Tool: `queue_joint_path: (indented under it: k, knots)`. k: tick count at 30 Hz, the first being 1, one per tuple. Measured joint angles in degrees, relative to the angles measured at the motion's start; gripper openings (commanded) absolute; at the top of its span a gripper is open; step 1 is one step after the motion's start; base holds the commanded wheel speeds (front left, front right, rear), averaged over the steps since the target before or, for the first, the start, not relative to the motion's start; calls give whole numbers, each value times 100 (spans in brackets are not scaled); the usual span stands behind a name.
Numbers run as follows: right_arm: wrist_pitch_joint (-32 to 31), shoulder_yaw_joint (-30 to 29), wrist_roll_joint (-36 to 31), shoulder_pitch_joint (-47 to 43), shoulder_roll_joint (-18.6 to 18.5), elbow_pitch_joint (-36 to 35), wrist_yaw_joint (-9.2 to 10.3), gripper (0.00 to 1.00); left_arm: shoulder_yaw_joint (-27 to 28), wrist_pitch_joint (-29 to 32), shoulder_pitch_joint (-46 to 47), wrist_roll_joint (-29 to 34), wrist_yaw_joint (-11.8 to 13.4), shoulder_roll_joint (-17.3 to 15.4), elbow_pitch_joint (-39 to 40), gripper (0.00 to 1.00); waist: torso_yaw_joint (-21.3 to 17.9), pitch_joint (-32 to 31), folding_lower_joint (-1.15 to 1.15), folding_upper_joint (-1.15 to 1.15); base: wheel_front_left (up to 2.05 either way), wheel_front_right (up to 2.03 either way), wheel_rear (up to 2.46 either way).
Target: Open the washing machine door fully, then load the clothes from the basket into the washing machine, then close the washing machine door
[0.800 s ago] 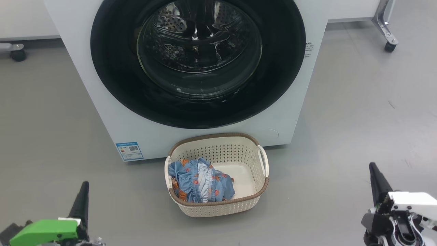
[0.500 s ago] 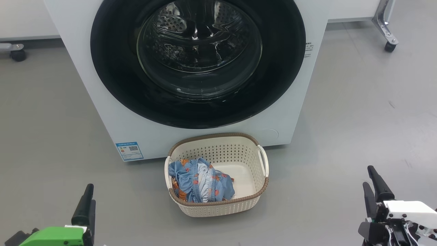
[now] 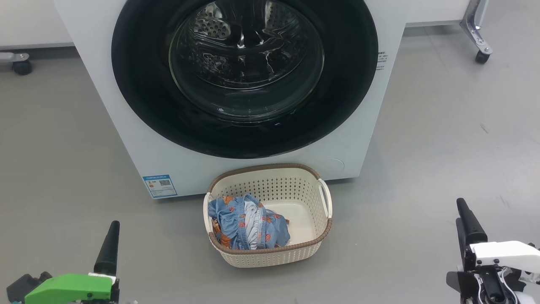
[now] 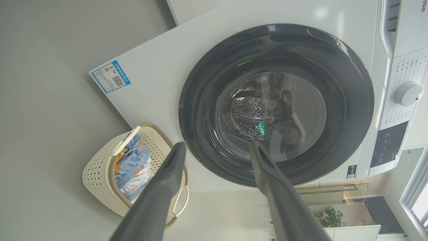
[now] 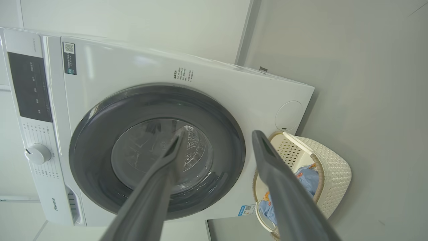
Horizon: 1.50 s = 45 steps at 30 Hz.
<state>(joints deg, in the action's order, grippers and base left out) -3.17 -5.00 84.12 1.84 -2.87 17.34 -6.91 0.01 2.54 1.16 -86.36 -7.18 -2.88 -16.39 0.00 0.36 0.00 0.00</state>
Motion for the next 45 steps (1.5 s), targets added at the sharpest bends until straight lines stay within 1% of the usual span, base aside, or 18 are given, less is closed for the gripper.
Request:
queue_joint_path:
  k: [22,32,34,42,45]
  knots:
    - [461,702,-1705,132,-379,29,0,100,-749,-474,128,1466,0,-378,-43,100,36,-17,0,0,0,0,0]
    - [660,1081,-2501,204,-489,133,10,100,-904,-675,237,2299,0,-453,-43,100,70,-40,0,0,0,0,0]
    - [711,1150,-2655,250,-511,149,51,100,-939,-700,242,2497,0,-486,-41,100,77,-46,0,0,0,0,0]
    - [890,1443,-3248,266,-624,290,52,100,-1045,-871,243,3176,0,-539,-47,100,112,-78,0,0,0,0,0]
    - [914,1503,-3388,284,-633,327,52,100,-1089,-889,243,3300,0,-553,-54,100,121,-87,0,0,0,0,0]
